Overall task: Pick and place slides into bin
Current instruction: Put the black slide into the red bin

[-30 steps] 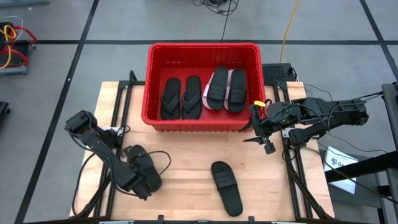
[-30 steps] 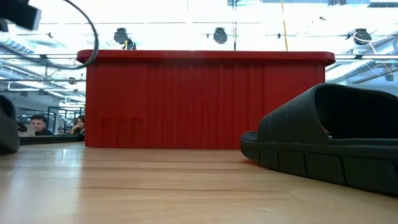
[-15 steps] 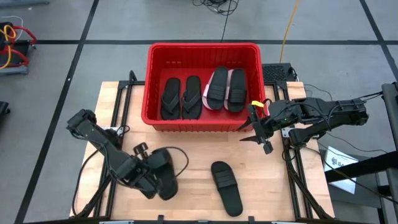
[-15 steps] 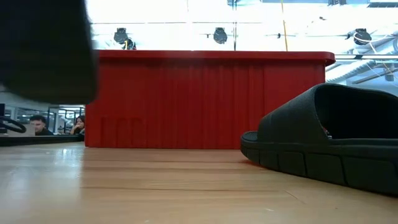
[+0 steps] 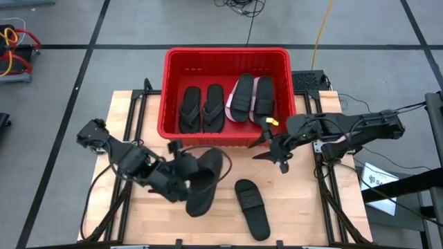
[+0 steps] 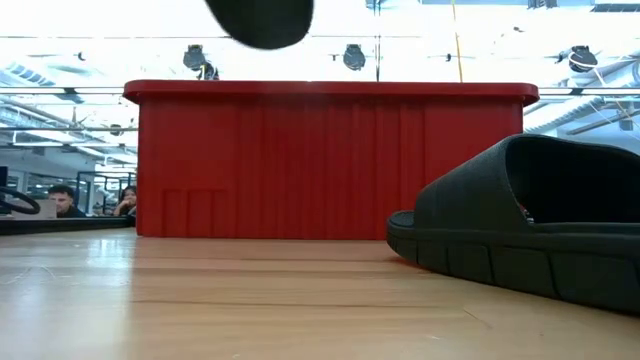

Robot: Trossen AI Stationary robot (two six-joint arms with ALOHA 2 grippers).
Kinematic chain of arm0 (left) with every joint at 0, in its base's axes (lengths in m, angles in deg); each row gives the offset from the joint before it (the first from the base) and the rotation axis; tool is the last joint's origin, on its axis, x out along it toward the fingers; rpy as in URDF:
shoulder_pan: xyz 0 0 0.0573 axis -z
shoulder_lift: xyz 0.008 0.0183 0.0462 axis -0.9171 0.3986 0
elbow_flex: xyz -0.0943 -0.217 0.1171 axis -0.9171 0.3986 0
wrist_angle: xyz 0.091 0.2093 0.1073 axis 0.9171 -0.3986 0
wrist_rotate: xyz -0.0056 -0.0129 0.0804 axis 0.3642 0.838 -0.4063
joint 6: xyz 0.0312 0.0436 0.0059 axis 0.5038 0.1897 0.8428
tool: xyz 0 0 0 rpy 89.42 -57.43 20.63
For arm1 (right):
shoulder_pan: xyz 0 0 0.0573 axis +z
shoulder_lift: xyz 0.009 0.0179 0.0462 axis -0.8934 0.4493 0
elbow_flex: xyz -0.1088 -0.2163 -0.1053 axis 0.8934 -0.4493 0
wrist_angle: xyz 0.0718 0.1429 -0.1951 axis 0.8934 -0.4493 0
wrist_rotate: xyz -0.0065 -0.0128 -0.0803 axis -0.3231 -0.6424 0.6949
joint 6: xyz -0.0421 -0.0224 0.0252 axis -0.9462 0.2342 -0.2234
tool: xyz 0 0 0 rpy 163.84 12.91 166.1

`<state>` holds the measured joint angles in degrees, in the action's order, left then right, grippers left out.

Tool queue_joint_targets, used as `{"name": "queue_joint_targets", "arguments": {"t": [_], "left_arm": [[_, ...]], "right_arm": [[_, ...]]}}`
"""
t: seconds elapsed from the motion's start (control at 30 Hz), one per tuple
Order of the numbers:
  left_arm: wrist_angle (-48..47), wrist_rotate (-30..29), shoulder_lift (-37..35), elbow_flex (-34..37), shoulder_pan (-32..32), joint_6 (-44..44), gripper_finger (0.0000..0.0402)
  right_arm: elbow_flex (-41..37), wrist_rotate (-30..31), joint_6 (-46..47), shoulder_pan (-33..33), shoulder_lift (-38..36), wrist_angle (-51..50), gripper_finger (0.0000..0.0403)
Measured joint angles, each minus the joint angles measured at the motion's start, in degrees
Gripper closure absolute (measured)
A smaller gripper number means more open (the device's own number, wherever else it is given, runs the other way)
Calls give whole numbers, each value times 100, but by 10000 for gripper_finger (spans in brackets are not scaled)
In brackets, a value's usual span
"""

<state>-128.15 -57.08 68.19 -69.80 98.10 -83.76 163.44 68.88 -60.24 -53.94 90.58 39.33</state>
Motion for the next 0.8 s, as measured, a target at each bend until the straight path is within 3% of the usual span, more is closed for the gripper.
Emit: {"name": "queue_joint_targets", "arguments": {"t": [0.17, 0.33, 0.8], "left_arm": [[1007, 209, 0, -335, -231, 1457, 401], [1707, 577, 2, -535, -366, 2271, 401], [2128, 586, 0, -571, -448, 2625, 401]], "right_arm": [[0, 0, -500, 0, 302, 272, 236], [0, 1, -819, 1, 493, 264, 236], [0, -17, -984, 1, 537, 663, 236]]}}
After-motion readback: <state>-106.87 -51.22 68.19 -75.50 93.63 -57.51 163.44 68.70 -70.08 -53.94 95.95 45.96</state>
